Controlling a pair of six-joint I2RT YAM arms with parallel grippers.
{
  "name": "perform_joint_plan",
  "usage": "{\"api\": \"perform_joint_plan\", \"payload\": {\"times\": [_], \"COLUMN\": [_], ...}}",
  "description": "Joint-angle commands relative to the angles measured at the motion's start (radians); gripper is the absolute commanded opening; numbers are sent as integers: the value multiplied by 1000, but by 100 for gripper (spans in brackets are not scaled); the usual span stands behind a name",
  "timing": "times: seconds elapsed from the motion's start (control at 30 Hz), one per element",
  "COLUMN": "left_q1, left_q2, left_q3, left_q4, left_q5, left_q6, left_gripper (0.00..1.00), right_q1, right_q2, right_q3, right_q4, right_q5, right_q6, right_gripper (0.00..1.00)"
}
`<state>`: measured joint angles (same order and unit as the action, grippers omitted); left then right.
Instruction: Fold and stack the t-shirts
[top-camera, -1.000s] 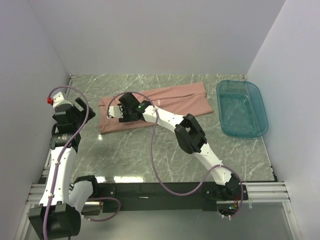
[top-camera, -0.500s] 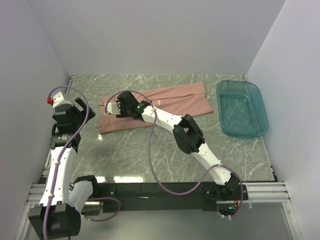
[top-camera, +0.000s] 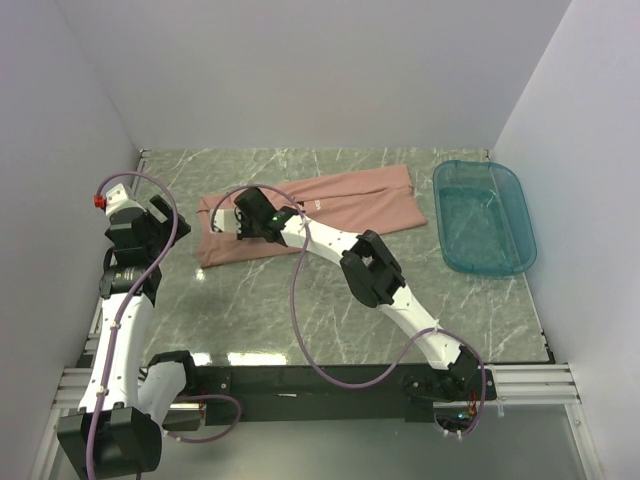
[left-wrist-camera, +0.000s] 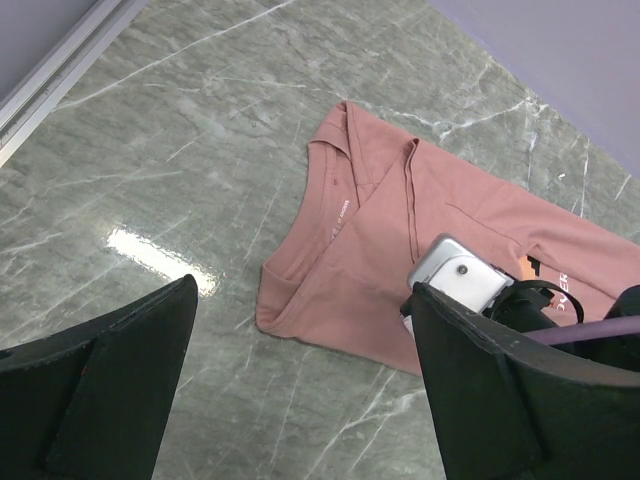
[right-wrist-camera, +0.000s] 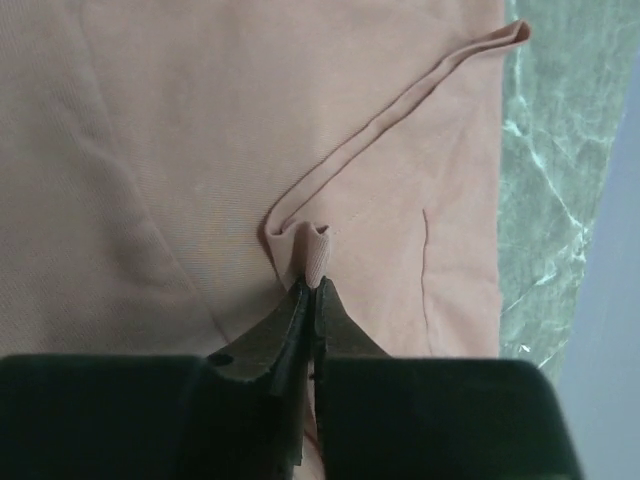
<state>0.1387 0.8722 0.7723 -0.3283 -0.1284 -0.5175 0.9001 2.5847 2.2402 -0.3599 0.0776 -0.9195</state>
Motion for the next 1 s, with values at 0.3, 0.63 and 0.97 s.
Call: {"api": "perform_joint_plan", "payload": {"times": [0.3,0.63,0.97], "left_q1": [-1,-1,-1], "left_q2": [-4,-1,4], "left_q3": [21,22,21], "left_q4": [15,15,18], "left_q5": [9,13,21], "left_q6": [-4,-3,-1], "left_gripper": [93,93,93], "right_q1": [-55,-73,-84], "right_q2": [-40,-35,-26], "right_q3": [65,27,3], "right_q4": [70,194,263], "right_q5": [16,126,194], "right_q6": [157,218,248], "right_gripper": [0,0,0]}}
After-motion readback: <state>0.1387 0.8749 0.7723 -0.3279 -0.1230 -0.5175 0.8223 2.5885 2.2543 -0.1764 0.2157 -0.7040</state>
